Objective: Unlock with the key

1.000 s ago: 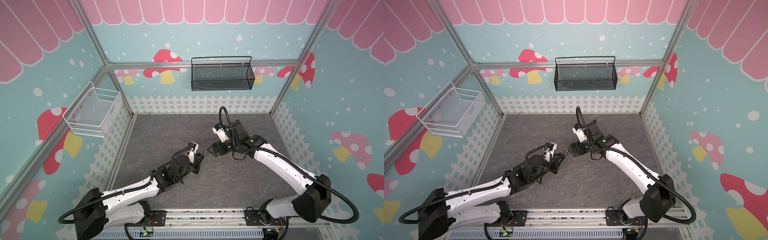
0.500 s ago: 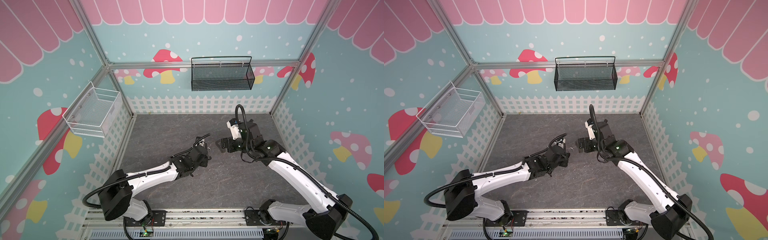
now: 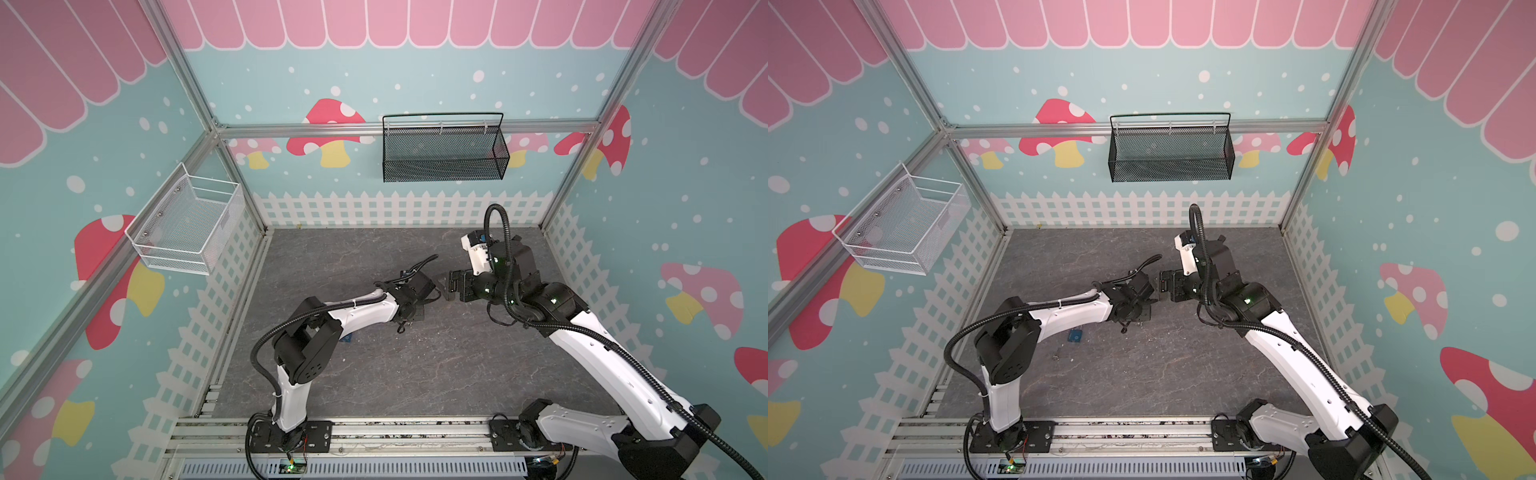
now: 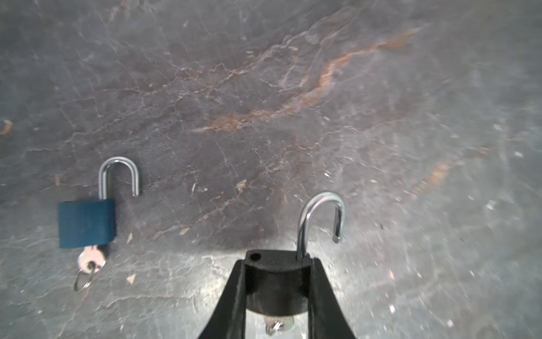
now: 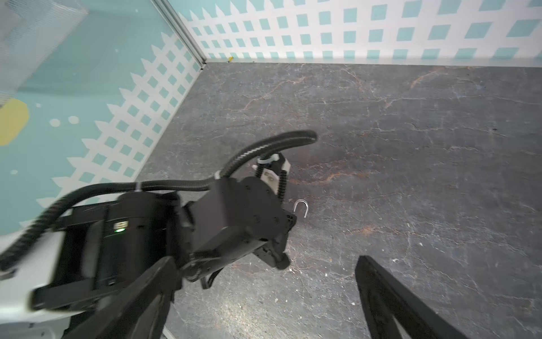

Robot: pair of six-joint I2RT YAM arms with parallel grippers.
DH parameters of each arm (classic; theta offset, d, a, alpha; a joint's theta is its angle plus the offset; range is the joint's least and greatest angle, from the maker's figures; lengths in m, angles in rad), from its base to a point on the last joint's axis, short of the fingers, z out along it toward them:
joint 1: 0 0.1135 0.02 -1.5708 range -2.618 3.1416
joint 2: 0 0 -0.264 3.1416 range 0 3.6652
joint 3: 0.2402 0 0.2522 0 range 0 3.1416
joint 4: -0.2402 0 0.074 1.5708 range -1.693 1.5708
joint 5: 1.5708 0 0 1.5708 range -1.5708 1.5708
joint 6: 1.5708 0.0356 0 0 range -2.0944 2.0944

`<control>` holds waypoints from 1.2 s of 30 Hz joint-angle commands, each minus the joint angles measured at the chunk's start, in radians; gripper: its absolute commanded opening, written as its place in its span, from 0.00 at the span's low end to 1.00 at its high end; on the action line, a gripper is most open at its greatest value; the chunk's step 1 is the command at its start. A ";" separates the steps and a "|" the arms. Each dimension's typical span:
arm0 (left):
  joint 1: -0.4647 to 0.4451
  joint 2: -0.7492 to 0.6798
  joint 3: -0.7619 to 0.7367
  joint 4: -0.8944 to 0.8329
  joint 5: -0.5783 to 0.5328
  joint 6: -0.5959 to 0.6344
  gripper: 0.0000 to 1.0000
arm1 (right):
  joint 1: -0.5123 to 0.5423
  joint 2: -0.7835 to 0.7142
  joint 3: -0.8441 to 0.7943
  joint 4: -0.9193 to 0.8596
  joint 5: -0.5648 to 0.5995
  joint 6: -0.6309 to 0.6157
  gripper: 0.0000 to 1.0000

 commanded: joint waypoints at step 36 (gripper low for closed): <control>0.048 -0.075 0.035 -0.108 0.040 -0.088 0.45 | -0.003 -0.022 0.020 0.182 -0.183 0.071 0.98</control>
